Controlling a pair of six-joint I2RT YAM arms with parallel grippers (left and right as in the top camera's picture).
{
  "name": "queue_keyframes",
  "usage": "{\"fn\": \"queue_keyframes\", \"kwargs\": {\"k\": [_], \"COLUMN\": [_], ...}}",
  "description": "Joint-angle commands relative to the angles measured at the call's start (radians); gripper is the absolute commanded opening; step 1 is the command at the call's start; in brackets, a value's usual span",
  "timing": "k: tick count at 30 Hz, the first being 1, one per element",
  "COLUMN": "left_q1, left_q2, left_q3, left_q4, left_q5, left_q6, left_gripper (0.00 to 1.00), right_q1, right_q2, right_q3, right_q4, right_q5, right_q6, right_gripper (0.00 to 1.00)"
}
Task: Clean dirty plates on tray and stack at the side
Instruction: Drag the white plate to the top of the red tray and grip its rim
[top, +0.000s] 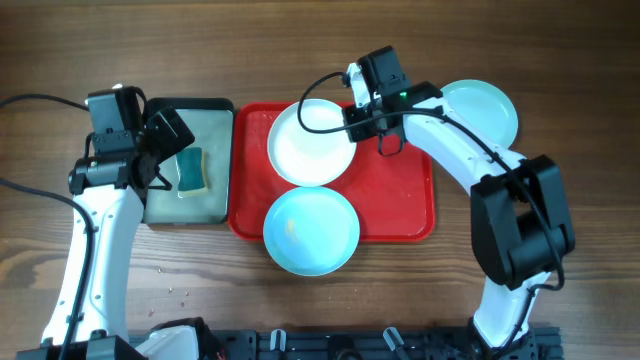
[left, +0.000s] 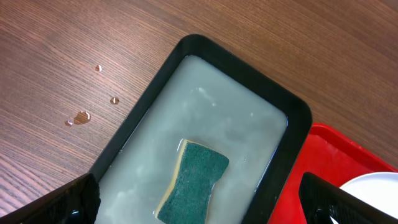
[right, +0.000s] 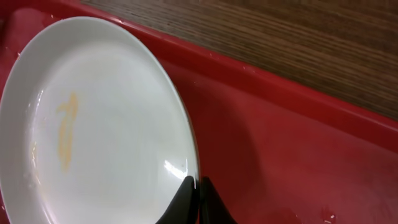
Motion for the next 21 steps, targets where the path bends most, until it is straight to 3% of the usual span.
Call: {"fn": "queue_keyframes", "kwargs": {"k": [1,5,6,8,13,21], "left_q1": [0.006,0.006,0.006,0.006,0.006,0.006], "left_q2": [0.006,0.006,0.006,0.006,0.006,0.006], "left_q3": [0.01,0.01,0.01,0.01,0.01,0.01], "left_q4": [0.0,0.0,0.0,0.0,0.0,0.0], "left_q5": [0.008,0.008,0.008,0.008,0.008,0.008], "left_q6": [-0.012,-0.012,-0.012,-0.012,-0.012,-0.012], "left_gripper": [1.0,1.0,1.0,1.0,1.0,1.0], "right_q1": [0.003,0.001,-0.001,-0.009,-0.036,-0.045], "right_q2": [0.075,0.088,0.088,0.087,0.058,0.044], "right_q3": [-0.002,-0.002,-0.001,0.0,0.008,0.008], "right_q4": [0.036,0.051,0.056,0.048,-0.012,-0.01], "right_q5": [0.014,0.015,0.015,0.014,-0.041,-0.059], "right_q6": [0.012,0.01,0.009,-0.04,0.0,0.044], "right_gripper": [0.05,0.11,0.26,0.25,0.22,0.45]}}
